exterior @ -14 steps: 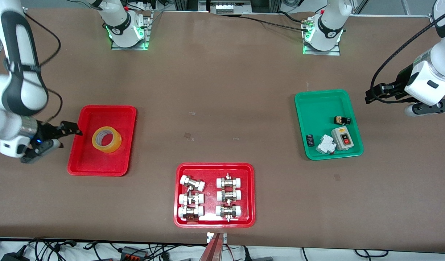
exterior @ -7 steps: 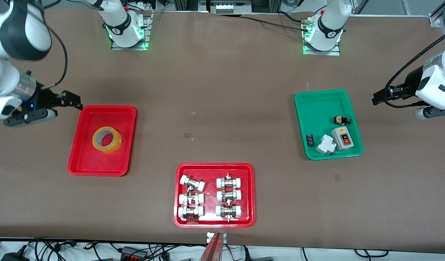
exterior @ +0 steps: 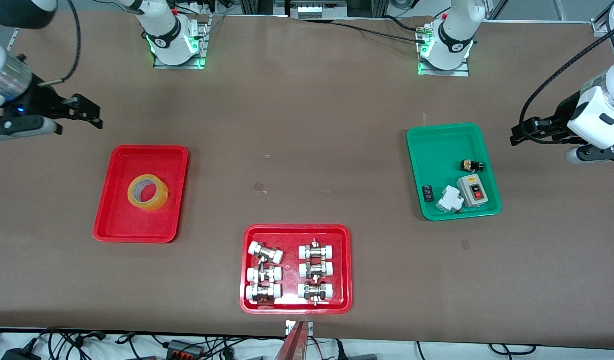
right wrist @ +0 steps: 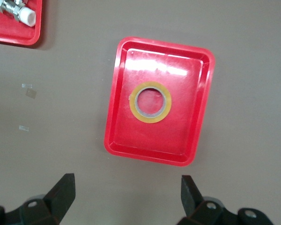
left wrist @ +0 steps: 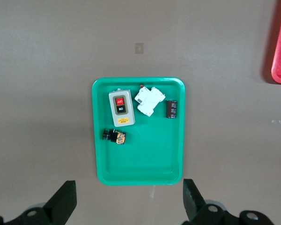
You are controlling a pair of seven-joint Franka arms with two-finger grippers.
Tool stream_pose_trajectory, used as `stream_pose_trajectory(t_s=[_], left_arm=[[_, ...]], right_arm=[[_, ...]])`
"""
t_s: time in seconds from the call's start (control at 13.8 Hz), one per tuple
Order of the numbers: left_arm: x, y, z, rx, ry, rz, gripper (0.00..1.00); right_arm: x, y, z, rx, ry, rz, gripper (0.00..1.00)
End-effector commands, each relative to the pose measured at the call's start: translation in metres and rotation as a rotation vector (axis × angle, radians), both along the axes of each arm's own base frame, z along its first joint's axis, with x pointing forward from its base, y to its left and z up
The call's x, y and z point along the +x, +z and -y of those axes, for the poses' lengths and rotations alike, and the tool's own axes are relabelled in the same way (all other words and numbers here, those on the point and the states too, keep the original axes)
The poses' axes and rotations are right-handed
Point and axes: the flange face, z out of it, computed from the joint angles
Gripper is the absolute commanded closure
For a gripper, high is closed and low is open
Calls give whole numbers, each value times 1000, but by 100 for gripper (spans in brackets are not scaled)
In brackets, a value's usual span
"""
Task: Left arm passes tape to right arm into tray
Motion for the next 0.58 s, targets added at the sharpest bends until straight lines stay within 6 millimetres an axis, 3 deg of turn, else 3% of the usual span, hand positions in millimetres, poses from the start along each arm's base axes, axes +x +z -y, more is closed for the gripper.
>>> stream_pose_trajectory(t_s=[0.0, 0.22, 0.51], left_arm=[[4, 5, 0, -23, -29, 10, 0], [2, 5, 0, -24, -32, 1, 0], [5, 4, 1, -25, -22, 6, 0]], right_arm=[[11, 32, -1, -20, -31, 22, 0], [8, 40, -1, -14, -218, 27, 0], [6, 43, 3, -16, -182, 18, 0]])
